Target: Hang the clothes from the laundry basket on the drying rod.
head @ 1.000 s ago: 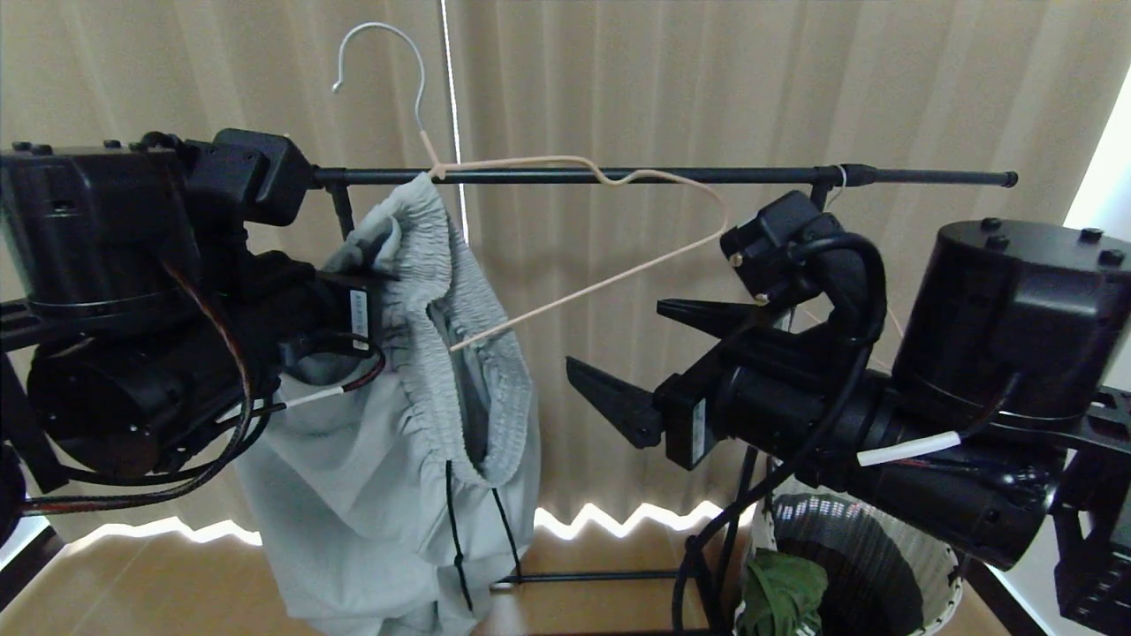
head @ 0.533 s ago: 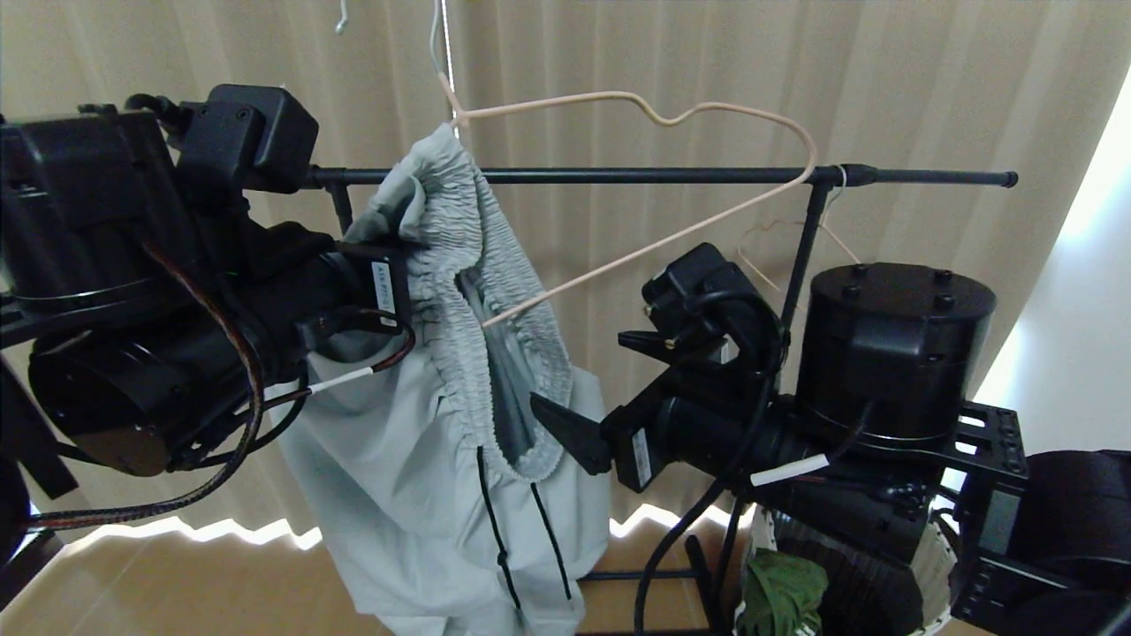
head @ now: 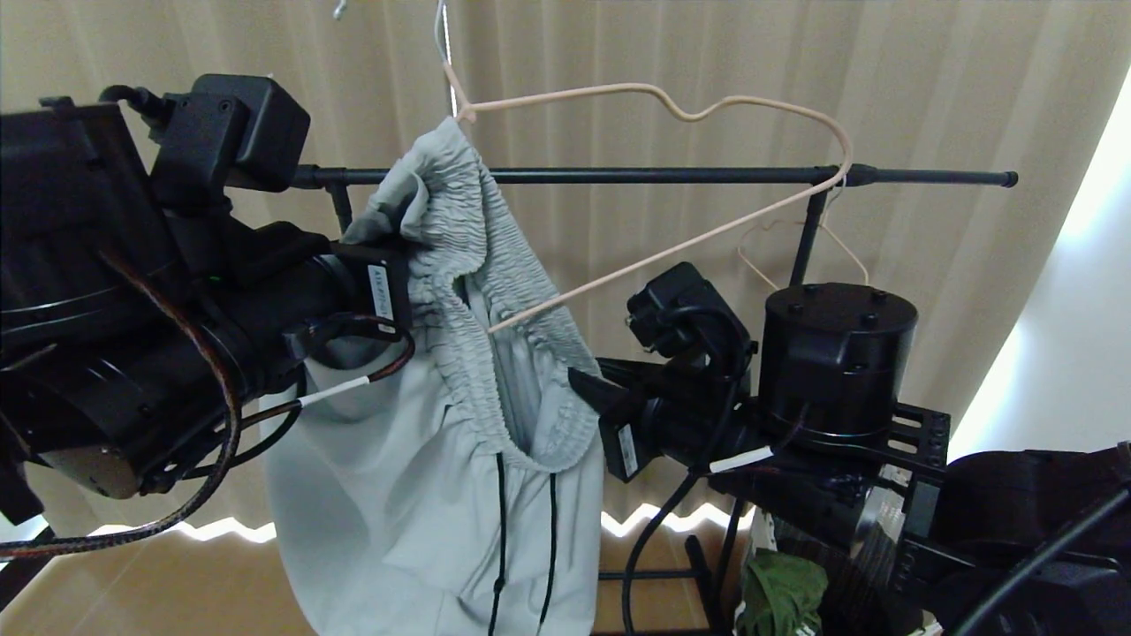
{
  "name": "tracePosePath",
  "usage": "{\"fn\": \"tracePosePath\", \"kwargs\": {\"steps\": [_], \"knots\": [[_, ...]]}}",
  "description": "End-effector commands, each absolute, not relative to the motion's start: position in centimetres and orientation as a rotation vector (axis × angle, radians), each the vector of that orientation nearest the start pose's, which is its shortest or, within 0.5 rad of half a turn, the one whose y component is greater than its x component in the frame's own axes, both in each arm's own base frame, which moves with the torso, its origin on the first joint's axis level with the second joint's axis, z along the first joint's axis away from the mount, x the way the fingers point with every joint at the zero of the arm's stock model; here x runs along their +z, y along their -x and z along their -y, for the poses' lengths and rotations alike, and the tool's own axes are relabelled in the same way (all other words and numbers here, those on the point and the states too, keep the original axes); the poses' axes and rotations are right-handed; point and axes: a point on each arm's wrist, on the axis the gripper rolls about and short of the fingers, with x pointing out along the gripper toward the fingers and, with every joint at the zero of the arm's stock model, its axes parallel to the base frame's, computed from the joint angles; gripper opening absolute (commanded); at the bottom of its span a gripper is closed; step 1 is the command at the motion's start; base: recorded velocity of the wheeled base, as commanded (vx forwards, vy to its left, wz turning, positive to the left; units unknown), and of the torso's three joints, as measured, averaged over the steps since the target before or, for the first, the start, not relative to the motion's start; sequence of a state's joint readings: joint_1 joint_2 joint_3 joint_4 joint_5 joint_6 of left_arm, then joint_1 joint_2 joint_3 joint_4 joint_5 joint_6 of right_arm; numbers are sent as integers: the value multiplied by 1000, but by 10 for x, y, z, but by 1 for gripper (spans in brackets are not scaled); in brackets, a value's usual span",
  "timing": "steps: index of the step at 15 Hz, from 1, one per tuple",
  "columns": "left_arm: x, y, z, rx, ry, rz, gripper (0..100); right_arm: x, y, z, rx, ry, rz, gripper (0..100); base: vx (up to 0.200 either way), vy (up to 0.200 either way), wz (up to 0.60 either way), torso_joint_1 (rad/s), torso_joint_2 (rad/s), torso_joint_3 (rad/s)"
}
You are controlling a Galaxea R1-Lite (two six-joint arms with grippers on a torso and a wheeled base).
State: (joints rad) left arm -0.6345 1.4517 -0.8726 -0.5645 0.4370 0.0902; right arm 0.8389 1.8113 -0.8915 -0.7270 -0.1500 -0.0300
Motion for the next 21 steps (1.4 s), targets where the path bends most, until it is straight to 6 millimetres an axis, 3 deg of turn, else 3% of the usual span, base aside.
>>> {"fn": "tracePosePath", "kwargs": {"steps": [1, 4, 7, 9, 14, 21], "knots": [[264, -207, 141, -197, -96, -2, 0, 178, -232, -246, 674, 122, -165, 0, 0, 0, 0, 0, 0, 0], [257, -208, 131, -165, -173, -19, 0, 189, -244, -219, 590, 103, -143, 0, 0, 0, 0, 0, 0, 0], [248, -213, 107, -73, -288, -49, 0, 200, -270, -179, 448, 77, -114, 0, 0, 0, 0, 0, 0, 0], [242, -211, 102, -64, -328, -67, 0, 208, -282, -166, 400, 62, -86, 0, 0, 0, 0, 0, 0, 0], [226, -208, 81, -3, -521, -126, 0, 213, -287, -163, 384, 55, -69, 0, 0, 0, 0, 0, 0, 0], [214, -208, 70, 25, -623, -179, 0, 218, -285, -165, 399, 74, -60, 0, 0, 0, 0, 0, 0, 0]]}}
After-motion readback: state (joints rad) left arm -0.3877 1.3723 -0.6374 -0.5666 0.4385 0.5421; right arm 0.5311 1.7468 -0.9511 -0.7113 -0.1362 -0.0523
